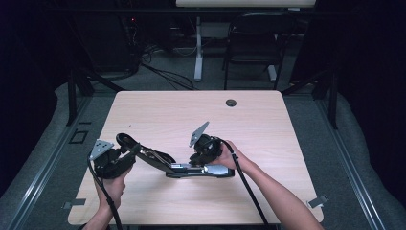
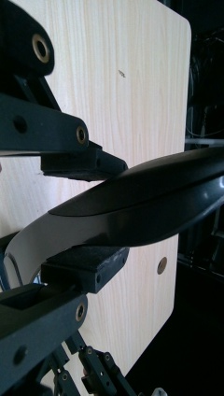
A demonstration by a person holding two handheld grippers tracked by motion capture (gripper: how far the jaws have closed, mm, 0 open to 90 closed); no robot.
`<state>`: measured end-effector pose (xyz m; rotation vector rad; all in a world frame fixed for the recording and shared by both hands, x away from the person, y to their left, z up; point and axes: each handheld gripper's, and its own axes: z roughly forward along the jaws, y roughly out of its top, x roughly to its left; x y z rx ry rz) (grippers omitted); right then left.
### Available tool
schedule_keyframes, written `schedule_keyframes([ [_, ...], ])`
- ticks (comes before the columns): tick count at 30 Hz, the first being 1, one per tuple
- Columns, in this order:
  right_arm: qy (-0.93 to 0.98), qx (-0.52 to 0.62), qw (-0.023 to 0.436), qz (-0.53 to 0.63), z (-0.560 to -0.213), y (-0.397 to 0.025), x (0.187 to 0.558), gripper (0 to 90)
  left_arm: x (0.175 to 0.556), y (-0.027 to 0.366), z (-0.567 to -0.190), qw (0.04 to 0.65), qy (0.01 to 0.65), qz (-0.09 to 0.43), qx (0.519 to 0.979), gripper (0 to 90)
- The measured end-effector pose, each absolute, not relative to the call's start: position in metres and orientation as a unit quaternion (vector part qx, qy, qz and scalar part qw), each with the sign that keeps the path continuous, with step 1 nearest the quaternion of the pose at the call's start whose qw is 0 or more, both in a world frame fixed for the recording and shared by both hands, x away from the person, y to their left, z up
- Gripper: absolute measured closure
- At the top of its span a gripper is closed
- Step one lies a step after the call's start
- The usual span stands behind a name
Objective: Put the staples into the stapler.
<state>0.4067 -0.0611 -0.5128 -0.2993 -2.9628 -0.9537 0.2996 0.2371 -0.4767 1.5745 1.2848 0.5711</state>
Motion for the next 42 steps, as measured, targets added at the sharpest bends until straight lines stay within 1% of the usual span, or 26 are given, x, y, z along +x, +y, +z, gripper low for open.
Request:
schedule_keyframes([
  [42, -0.955, -0.066, -0.004, -0.289, -0.5157, -0.0651, 0.4048, 78.0, 0.2995, 0.2365, -0.4765, 0.493, 0.528, 0.237, 0.65, 58.9],
])
